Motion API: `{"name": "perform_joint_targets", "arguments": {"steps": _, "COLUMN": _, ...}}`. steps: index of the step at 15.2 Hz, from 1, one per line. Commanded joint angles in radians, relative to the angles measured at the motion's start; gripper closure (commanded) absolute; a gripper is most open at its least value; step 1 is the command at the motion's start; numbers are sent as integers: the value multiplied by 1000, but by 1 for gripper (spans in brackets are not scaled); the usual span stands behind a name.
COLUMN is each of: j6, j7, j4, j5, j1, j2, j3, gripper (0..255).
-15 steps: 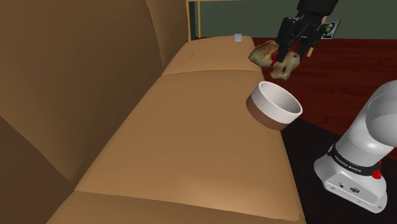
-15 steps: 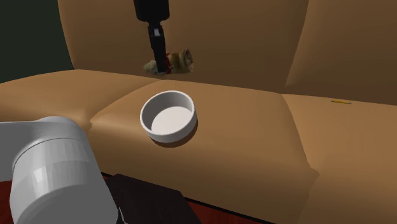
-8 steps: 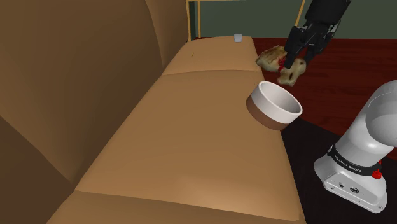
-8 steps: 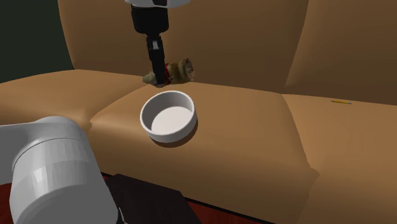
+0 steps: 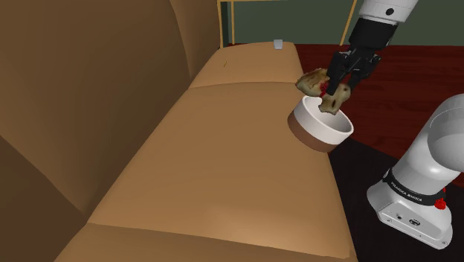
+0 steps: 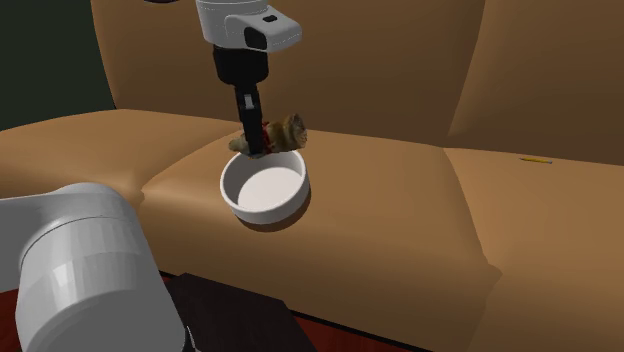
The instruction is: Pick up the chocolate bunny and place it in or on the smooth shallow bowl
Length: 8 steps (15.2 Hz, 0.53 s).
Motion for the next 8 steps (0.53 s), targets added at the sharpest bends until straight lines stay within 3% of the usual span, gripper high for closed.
{"name": "perform_joint_targets", "arguments": {"steps": 1, "j6": 20, "j7": -4, "j4": -34, "j5": 4, "j1": 2, "j2": -14, "j3": 3, "gripper": 255}}
{"name": "perform_joint_targets", "arguments": {"steps": 8, "j6": 36, "j7": -6, "j4": -54, "j5": 8, "j1": 4, "j2": -19, "j3": 6, "gripper": 255}}
